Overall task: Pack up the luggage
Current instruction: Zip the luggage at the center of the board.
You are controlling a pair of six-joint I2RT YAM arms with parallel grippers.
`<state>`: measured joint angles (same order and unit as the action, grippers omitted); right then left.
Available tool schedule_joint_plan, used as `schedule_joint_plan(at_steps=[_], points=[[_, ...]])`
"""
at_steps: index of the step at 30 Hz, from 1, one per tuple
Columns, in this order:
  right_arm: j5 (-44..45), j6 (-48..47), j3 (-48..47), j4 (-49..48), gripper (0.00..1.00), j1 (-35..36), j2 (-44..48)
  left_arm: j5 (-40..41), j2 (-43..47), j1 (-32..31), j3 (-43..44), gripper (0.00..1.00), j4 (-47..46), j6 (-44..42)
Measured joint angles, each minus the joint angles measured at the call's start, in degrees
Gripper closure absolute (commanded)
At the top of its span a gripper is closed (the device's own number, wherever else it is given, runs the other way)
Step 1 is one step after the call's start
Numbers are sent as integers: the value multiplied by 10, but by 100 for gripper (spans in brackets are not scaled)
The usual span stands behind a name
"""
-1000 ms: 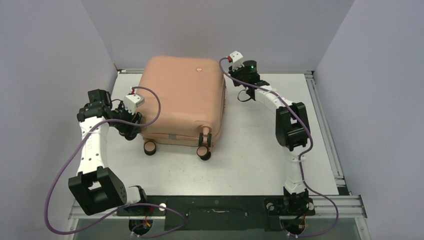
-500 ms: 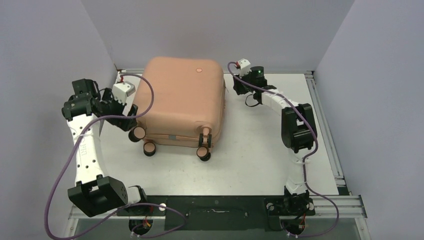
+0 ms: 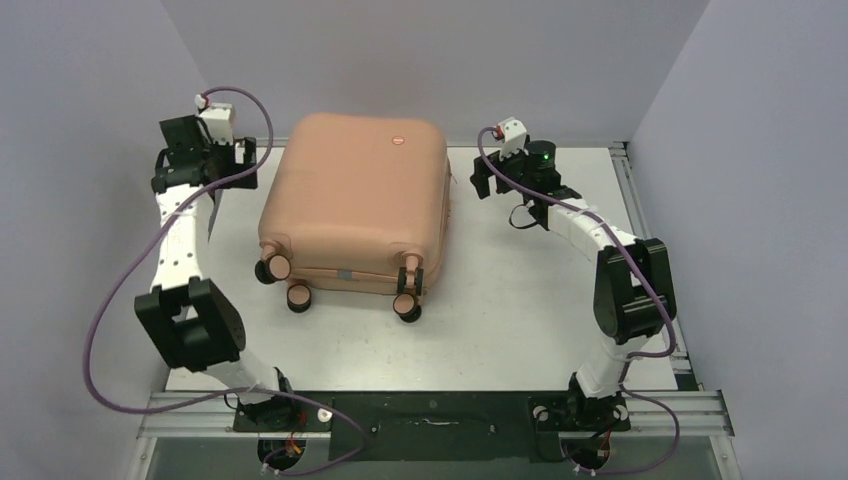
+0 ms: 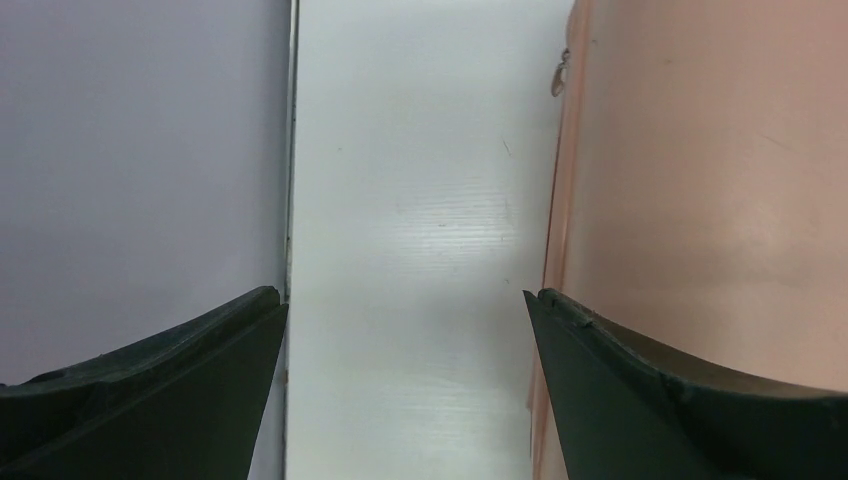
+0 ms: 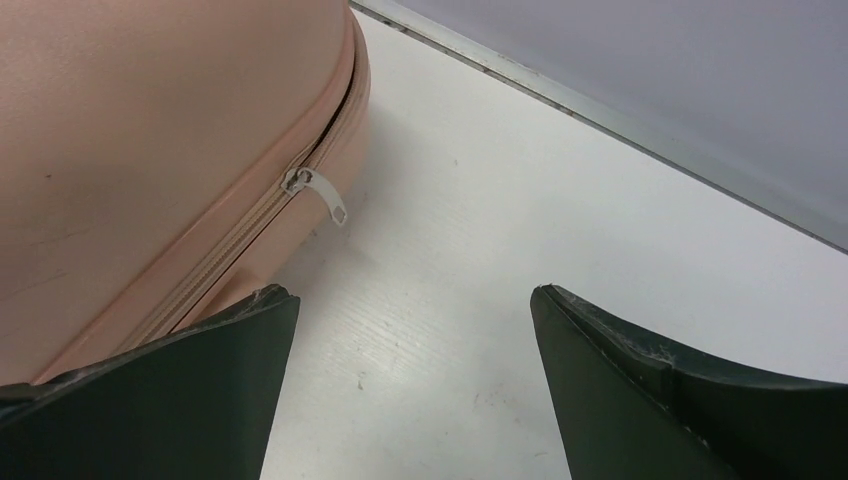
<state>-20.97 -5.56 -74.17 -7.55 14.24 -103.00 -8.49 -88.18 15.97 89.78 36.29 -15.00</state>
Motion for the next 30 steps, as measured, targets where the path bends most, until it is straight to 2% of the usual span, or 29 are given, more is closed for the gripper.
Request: schedule_joint_plan(at_steps=[6,14,19,25,30], points=[[-1,22,32,-22,10,0,26,84,-148,-42,32,4,-53,53],[-6,31,32,-2,10,-1,26,155,-298,-75,197,4,-65,89],[-48,31,43,12,10,-28,44,137,-397,-78,310,4,-42,86],[-145,35,26,48,10,-129,56,57,-502,-92,447,4,28,53],[-200,29,1,86,10,-207,53,2,-521,-135,473,4,58,16]])
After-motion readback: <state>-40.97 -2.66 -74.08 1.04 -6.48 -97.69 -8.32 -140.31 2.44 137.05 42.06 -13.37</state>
